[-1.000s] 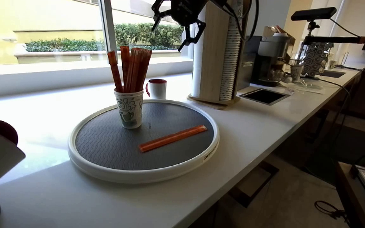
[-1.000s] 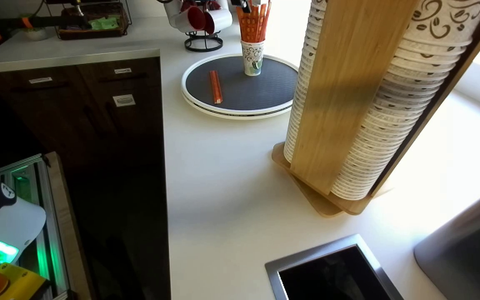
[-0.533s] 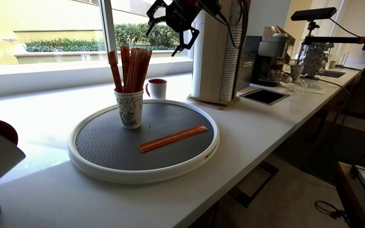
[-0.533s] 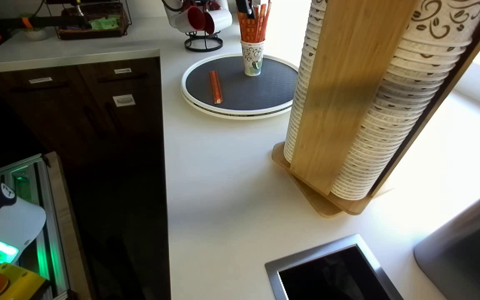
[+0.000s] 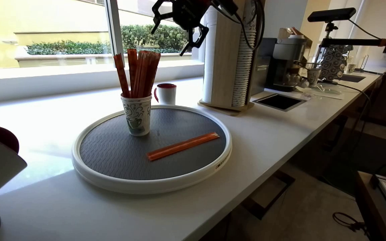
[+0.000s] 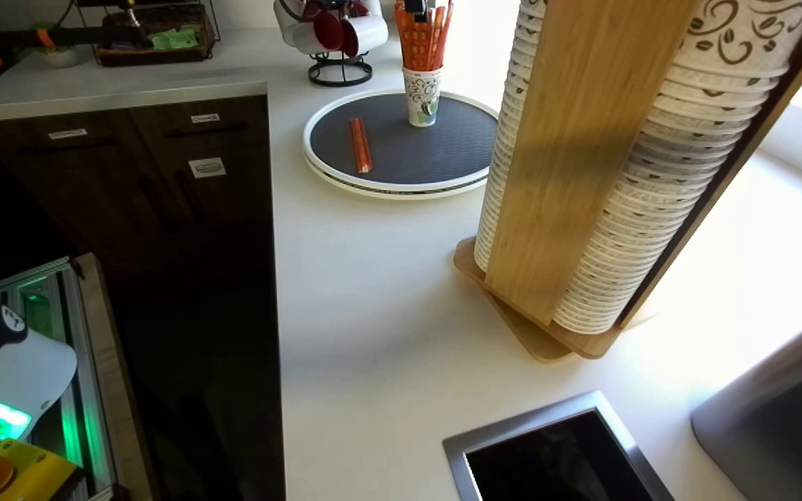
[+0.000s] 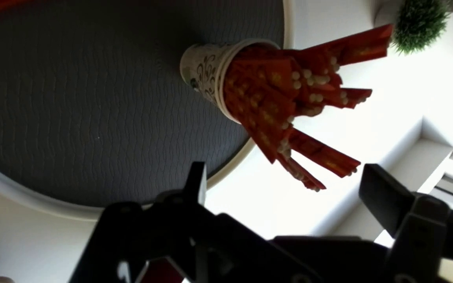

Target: Remove one orange packet from the coffee cup and place it on the tray.

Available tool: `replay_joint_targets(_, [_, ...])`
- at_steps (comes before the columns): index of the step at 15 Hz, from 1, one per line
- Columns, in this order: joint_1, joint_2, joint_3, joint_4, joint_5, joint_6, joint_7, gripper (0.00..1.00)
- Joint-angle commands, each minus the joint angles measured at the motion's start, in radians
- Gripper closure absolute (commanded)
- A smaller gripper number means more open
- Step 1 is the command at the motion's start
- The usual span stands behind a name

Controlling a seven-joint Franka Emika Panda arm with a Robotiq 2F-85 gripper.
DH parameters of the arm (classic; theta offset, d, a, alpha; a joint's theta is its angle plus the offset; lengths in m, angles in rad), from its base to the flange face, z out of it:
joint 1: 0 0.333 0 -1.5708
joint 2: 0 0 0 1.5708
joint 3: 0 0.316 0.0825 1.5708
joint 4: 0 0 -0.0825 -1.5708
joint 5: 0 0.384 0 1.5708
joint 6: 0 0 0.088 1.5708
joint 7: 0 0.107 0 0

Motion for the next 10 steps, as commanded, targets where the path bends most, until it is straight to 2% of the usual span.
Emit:
replay_joint_targets(1, [0.008, 0.007, 0.001, 0.05, -0.037, -0.026, -0.154, 0.0])
replay_joint_targets(3, [0.005, 0.006, 0.007, 0.063, -0.034, -0.02, -0.259, 0.0])
replay_joint_targets(4, [0.012, 0.0, -0.001, 0.042, -0.024, -0.005, -0.178, 0.0])
replay_joint_targets(9, [0.011, 0.001, -0.002, 0.047, -0.024, -0.005, -0.187, 0.0])
replay_joint_targets(10, [-0.007, 0.007, 0.021, 0.06, 0.073, -0.026, -0.266, 0.0])
